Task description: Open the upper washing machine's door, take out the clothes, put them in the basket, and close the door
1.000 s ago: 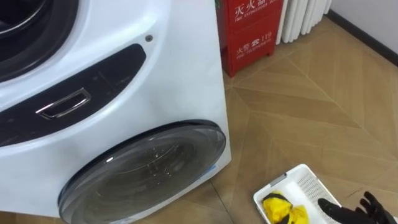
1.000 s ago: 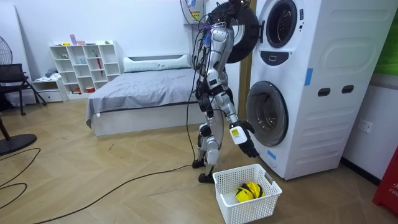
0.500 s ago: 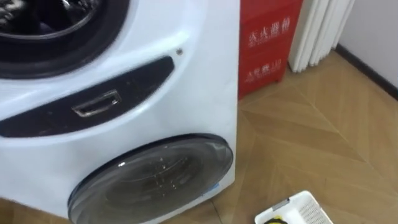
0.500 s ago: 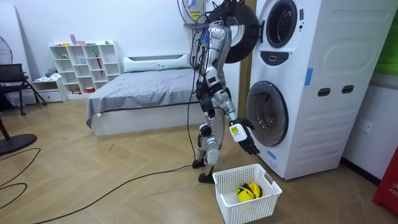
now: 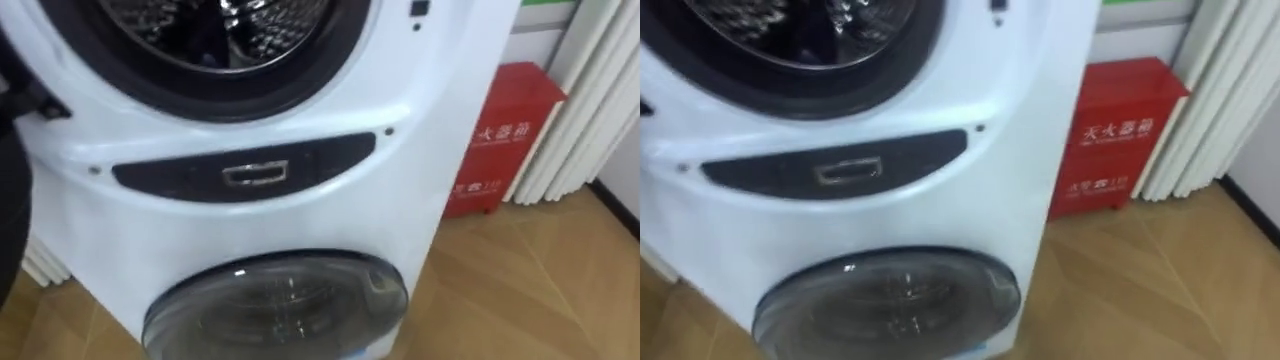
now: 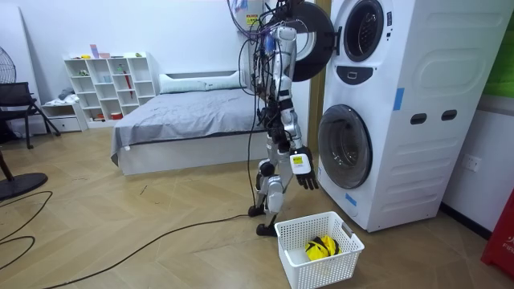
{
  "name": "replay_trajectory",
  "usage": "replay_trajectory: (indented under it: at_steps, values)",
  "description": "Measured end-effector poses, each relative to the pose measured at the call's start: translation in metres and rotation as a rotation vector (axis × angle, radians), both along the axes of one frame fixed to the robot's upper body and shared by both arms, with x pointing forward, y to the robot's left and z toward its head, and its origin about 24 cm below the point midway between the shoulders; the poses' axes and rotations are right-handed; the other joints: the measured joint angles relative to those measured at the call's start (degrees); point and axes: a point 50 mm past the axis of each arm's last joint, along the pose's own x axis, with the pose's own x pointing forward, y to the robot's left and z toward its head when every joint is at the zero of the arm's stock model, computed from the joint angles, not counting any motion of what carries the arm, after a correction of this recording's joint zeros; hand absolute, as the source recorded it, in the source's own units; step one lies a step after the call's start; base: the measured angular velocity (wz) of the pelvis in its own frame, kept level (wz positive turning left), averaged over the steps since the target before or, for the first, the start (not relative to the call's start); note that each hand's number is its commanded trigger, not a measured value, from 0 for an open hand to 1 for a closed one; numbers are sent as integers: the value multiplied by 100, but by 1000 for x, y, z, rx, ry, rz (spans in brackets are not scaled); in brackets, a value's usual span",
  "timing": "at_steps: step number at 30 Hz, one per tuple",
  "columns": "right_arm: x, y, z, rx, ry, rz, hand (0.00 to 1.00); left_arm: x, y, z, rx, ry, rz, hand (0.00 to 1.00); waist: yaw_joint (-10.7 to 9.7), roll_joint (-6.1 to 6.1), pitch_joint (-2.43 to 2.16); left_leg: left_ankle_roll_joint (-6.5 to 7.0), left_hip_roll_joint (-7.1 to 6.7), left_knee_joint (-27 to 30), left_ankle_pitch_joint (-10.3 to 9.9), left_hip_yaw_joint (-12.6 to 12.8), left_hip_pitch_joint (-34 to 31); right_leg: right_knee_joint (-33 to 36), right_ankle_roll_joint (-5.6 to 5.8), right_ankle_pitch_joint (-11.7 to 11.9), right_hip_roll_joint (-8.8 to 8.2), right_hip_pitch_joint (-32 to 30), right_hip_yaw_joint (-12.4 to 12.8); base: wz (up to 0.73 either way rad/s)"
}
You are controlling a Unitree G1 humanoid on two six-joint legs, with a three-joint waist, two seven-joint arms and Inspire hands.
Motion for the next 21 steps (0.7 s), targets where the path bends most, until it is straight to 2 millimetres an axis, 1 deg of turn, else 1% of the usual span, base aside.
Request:
replay_trajectory:
  at_steps: [1,2,3,4,5,6,7,10,12,13,16,21]
  values:
    - [-2,2,-1,11,15,21,0,-4,2,0,4,13,20,0,20,-13,2,-8,-4,0,-5,-56,4,0,4,-3,-4,23,-41,29]
    - [-3,4,-2,14,25,36,0,-6,3,0,7,20,26,0,42,-20,5,-8,-5,1,-5,-61,9,-2,5,-4,-8,39,-72,20]
    - [-4,7,-2,15,37,74,0,-9,5,0,12,29,46,0,126,-30,7,-9,-7,0,-7,-64,32,-8,6,-4,-10,75,-91,11]
    - [-6,10,-4,20,49,102,0,-14,7,0,17,35,63,0,168,-38,14,-10,-9,0,-8,-87,66,-13,7,-4,-12,120,-108,11]
    - [-5,11,-4,20,52,126,0,-16,7,0,19,40,66,0,197,-40,20,-11,-12,0,-10,-108,89,-24,7,-4,-15,156,-118,11]
    - [-4,14,-4,15,61,188,0,-19,8,0,23,48,70,0,269,-39,11,-13,-19,3,-13,-138,101,-29,15,-9,-20,179,-122,15]
    - [-2,16,-5,18,66,235,0,-20,8,0,25,50,71,0,301,-42,20,-13,-27,11,-13,-198,94,-40,18,-11,-26,191,-156,18]
    - [3,21,-6,23,81,336,0,-20,8,0,33,52,74,0,333,-40,33,-13,-73,15,-14,-308,105,-72,37,-23,-34,264,-239,24]
    - [6,22,-6,20,87,367,0,-24,7,-1,31,69,76,0,361,-44,47,-10,-75,29,-15,-354,103,-71,41,-24,-41,283,-258,9]
    - [8,22,-6,18,88,381,0,-22,7,-1,32,71,68,0,393,-30,39,-9,-78,34,-15,-356,102,-70,44,-22,-42,284,-256,5]
    - [6,25,-7,22,99,409,0,-22,6,-1,30,81,65,0,475,-32,42,-9,-78,35,-15,-365,102,-73,45,-21,-41,291,-241,0]
    - [5,29,-8,27,103,437,0,-22,5,-2,36,108,31,0,449,-27,44,-9,-77,35,-15,-362,98,-79,45,-22,-45,294,-236,0]
